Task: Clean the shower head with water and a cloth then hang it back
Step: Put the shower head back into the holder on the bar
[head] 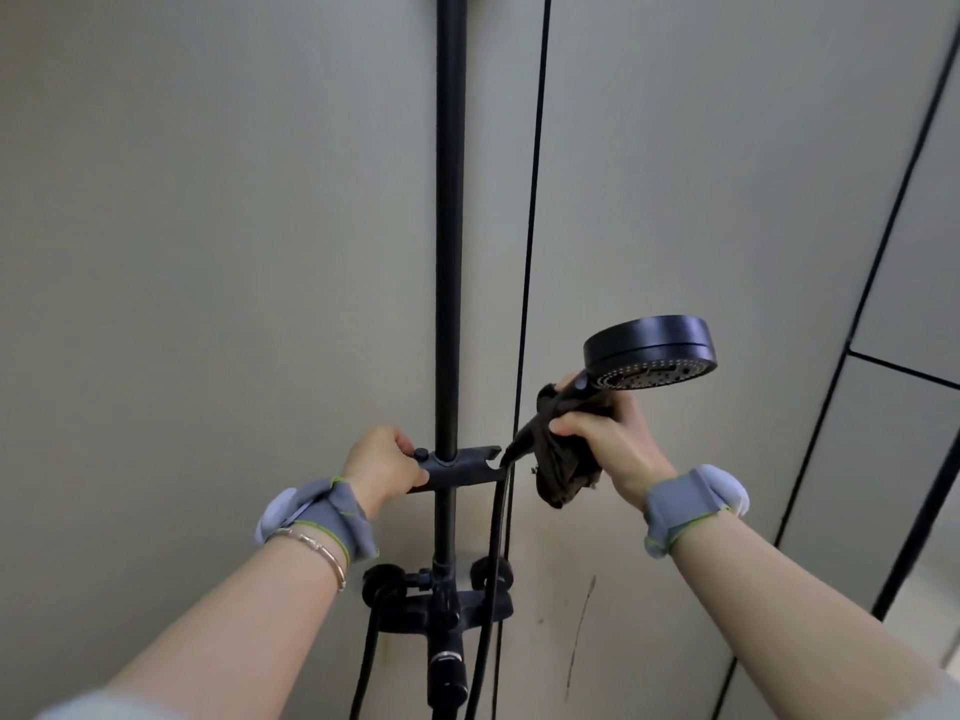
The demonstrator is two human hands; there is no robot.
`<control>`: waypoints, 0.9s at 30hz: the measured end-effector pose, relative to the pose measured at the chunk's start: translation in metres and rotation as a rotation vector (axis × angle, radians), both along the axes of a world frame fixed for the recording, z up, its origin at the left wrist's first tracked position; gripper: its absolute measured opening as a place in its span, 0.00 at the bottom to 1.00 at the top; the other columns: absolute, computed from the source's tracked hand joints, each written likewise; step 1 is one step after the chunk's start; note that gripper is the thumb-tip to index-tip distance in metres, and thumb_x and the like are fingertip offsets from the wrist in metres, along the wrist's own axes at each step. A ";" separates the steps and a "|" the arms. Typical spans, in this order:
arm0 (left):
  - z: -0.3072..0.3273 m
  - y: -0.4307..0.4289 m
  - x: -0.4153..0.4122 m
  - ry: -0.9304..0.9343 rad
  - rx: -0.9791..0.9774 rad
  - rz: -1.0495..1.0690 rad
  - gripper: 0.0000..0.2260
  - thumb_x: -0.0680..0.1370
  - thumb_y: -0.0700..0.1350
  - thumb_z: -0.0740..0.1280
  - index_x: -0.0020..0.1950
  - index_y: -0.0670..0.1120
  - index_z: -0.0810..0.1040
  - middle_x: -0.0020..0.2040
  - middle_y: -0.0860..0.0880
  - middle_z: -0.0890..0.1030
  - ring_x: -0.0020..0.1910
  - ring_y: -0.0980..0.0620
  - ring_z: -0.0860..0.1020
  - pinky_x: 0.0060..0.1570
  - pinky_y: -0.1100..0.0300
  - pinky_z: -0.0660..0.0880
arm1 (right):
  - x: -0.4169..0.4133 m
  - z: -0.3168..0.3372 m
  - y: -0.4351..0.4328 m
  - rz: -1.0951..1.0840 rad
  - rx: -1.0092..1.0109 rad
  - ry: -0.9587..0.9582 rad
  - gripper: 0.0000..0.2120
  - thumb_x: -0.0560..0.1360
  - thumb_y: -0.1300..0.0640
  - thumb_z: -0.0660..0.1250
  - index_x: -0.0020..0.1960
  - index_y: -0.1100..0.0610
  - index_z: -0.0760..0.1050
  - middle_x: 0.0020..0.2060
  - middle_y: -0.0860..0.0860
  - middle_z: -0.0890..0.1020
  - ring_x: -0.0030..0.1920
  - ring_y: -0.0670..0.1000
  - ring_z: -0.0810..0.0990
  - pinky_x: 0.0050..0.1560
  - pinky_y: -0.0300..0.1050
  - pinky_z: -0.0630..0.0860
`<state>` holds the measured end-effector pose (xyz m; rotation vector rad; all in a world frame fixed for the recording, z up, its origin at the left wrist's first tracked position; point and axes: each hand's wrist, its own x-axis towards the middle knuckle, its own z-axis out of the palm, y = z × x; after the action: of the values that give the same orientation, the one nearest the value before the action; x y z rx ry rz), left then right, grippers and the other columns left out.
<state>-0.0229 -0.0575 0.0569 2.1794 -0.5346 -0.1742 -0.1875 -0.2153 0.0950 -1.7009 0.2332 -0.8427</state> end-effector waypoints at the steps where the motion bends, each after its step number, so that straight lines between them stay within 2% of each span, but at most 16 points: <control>1: 0.002 0.000 0.001 0.013 0.015 -0.003 0.10 0.69 0.36 0.70 0.49 0.40 0.76 0.48 0.38 0.79 0.50 0.39 0.79 0.42 0.58 0.72 | 0.001 0.004 0.000 0.027 -0.014 0.006 0.15 0.65 0.72 0.67 0.40 0.53 0.75 0.36 0.49 0.79 0.32 0.42 0.79 0.32 0.37 0.76; 4: 0.008 0.001 -0.001 0.031 0.056 -0.009 0.08 0.69 0.37 0.71 0.46 0.42 0.75 0.48 0.39 0.80 0.43 0.43 0.77 0.40 0.60 0.71 | 0.004 0.008 0.005 0.082 -0.057 0.076 0.12 0.65 0.71 0.67 0.40 0.55 0.75 0.38 0.50 0.80 0.35 0.43 0.80 0.37 0.32 0.77; 6: 0.009 0.001 -0.002 0.023 0.066 -0.011 0.10 0.69 0.37 0.71 0.49 0.40 0.76 0.51 0.37 0.80 0.48 0.41 0.79 0.40 0.60 0.70 | 0.004 0.008 0.009 0.077 -0.076 0.095 0.11 0.65 0.71 0.67 0.40 0.57 0.76 0.37 0.51 0.81 0.36 0.46 0.80 0.36 0.34 0.77; 8: 0.010 0.000 -0.001 0.015 0.080 -0.012 0.12 0.69 0.36 0.70 0.51 0.38 0.76 0.53 0.36 0.80 0.54 0.39 0.79 0.40 0.59 0.70 | 0.004 0.010 0.014 0.099 -0.123 0.083 0.11 0.65 0.71 0.68 0.39 0.56 0.77 0.33 0.48 0.82 0.34 0.44 0.81 0.35 0.34 0.77; 10: 0.013 -0.001 -0.001 0.005 0.108 -0.024 0.12 0.69 0.36 0.70 0.52 0.37 0.76 0.54 0.36 0.80 0.56 0.39 0.78 0.43 0.56 0.73 | 0.007 0.012 0.018 0.089 -0.203 0.097 0.09 0.65 0.69 0.69 0.39 0.56 0.78 0.32 0.48 0.82 0.35 0.45 0.82 0.38 0.38 0.79; 12: 0.015 -0.001 -0.002 -0.008 0.140 -0.036 0.13 0.70 0.36 0.70 0.53 0.36 0.76 0.55 0.36 0.80 0.56 0.39 0.78 0.49 0.53 0.76 | 0.010 0.011 0.022 0.055 -0.257 0.128 0.05 0.64 0.66 0.71 0.39 0.59 0.78 0.36 0.53 0.83 0.38 0.50 0.83 0.44 0.48 0.81; 15: 0.015 -0.001 -0.001 -0.019 0.156 -0.032 0.12 0.71 0.36 0.69 0.53 0.37 0.76 0.55 0.37 0.80 0.56 0.39 0.78 0.51 0.52 0.76 | 0.010 0.004 0.026 0.030 -0.263 0.119 0.09 0.64 0.63 0.72 0.37 0.50 0.78 0.37 0.51 0.83 0.40 0.47 0.82 0.46 0.47 0.79; 20: 0.014 -0.001 -0.002 -0.018 0.137 -0.014 0.12 0.70 0.36 0.69 0.53 0.37 0.76 0.55 0.36 0.80 0.56 0.39 0.78 0.51 0.53 0.76 | 0.008 0.002 0.025 -0.039 -0.364 0.153 0.04 0.63 0.57 0.71 0.37 0.51 0.77 0.37 0.52 0.84 0.41 0.49 0.82 0.48 0.53 0.80; 24: 0.009 0.001 -0.006 -0.019 0.102 0.005 0.11 0.70 0.36 0.69 0.52 0.39 0.76 0.54 0.37 0.80 0.54 0.39 0.78 0.46 0.57 0.74 | 0.010 -0.003 0.032 -0.097 -0.303 0.097 0.05 0.63 0.59 0.70 0.37 0.53 0.76 0.37 0.48 0.83 0.41 0.45 0.82 0.48 0.48 0.80; 27: 0.004 0.001 -0.008 -0.032 0.056 0.026 0.11 0.70 0.37 0.70 0.52 0.40 0.77 0.54 0.39 0.80 0.54 0.40 0.78 0.50 0.55 0.74 | 0.009 -0.006 0.036 -0.123 -0.245 0.070 0.05 0.64 0.62 0.70 0.39 0.55 0.78 0.37 0.48 0.82 0.40 0.44 0.81 0.45 0.43 0.78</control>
<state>-0.0307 -0.0563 0.0612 2.2455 -0.5242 -0.1423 -0.1784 -0.1790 0.0895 -1.9632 0.2942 -0.9338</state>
